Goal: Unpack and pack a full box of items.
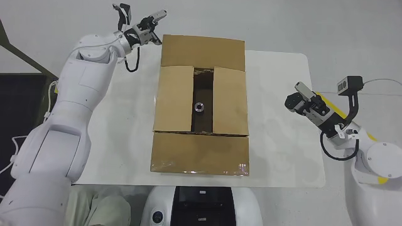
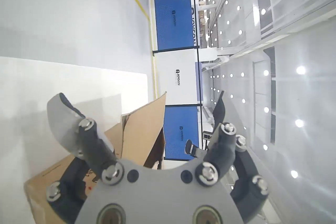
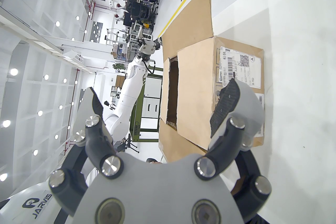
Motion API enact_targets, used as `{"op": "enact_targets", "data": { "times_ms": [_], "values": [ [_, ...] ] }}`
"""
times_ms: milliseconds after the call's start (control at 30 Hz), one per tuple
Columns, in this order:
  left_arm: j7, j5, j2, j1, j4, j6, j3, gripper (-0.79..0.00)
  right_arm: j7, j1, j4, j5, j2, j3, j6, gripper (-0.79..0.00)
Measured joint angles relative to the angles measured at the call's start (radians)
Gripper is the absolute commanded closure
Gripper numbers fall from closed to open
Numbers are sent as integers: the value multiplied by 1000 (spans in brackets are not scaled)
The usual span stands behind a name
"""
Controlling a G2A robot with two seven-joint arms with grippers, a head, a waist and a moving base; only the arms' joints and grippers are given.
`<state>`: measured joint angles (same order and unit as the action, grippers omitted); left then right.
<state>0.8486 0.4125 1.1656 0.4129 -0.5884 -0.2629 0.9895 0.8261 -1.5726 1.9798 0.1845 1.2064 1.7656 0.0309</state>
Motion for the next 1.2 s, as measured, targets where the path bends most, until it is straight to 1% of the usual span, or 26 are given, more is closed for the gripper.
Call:
{"op": "enact_targets", "data": {
  "times_ms": [167,300,433,533,633,800,900,967,1200],
  "values": [
    [21,-3,29,-30,49,-4,-34,-785,0,0,0,0,0,0,0,-785],
    [33,9,46,-48,82,-7,-44,-785,0,0,0,0,0,0,0,-785],
    [64,47,61,-61,112,2,-40,-785,0,0,0,0,0,0,0,-785],
    [111,104,66,-71,139,17,-21,-785,0,0,0,0,0,0,0,-785],
    [174,161,65,-81,167,27,7,-785,0,0,0,0,0,0,0,-785],
    [283,221,55,-89,185,45,46,-785,0,0,0,0,0,0,0,-785],
    [366,253,47,-92,188,90,66,-785,0,0,0,0,0,0,0,-785],
    [410,258,41,-96,188,116,76,-785,0,0,0,0,0,0,0,-785],
    [519,262,25,-90,157,154,98,-785,0,0,0,0,0,0,0,-785]
  ]
}}
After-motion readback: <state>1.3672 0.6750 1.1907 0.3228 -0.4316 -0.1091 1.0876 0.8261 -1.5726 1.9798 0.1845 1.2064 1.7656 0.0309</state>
